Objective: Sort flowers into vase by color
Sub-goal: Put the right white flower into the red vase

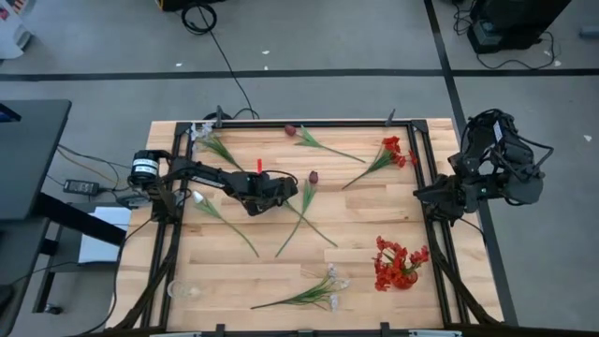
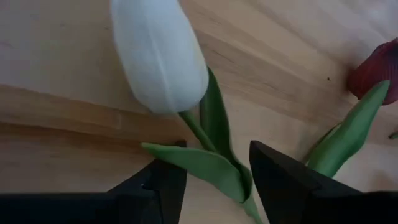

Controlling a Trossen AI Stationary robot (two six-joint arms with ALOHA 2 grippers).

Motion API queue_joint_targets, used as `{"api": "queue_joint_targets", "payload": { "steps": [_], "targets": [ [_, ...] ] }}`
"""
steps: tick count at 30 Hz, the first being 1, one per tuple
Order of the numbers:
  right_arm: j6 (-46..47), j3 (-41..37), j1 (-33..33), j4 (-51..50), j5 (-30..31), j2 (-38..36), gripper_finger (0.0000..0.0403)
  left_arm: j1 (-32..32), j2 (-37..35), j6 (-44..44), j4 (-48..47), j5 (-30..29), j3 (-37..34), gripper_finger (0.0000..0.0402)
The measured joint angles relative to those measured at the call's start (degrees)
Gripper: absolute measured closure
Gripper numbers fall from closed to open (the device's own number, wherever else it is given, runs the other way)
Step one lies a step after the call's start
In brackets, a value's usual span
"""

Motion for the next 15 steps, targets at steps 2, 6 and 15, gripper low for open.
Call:
{"api": "queue_joint_targets", "payload": {
  "steps": [2, 6, 15],
  "targets": [
    [-0.15, 0.0, 0.0, 0.0, -1.19, 0.0, 0.0202, 0.67, 0.4, 0.36, -0.36, 0.83, 0.02, 0.0229],
    [-0.16, 0.0, 0.0, -0.03, -3.86, 0.0, 0.0202, 1.81, 0.44, 1.66, -1.28, 2.11, 0.02, 0.0255],
    [-2.4, 0.0, 0.0, -0.07, -6.26, -0.02, 0.0202, 1.45, 0.6, 3.57, -3.02, 1.56, -0.13, 0.0364]
  ]
}}
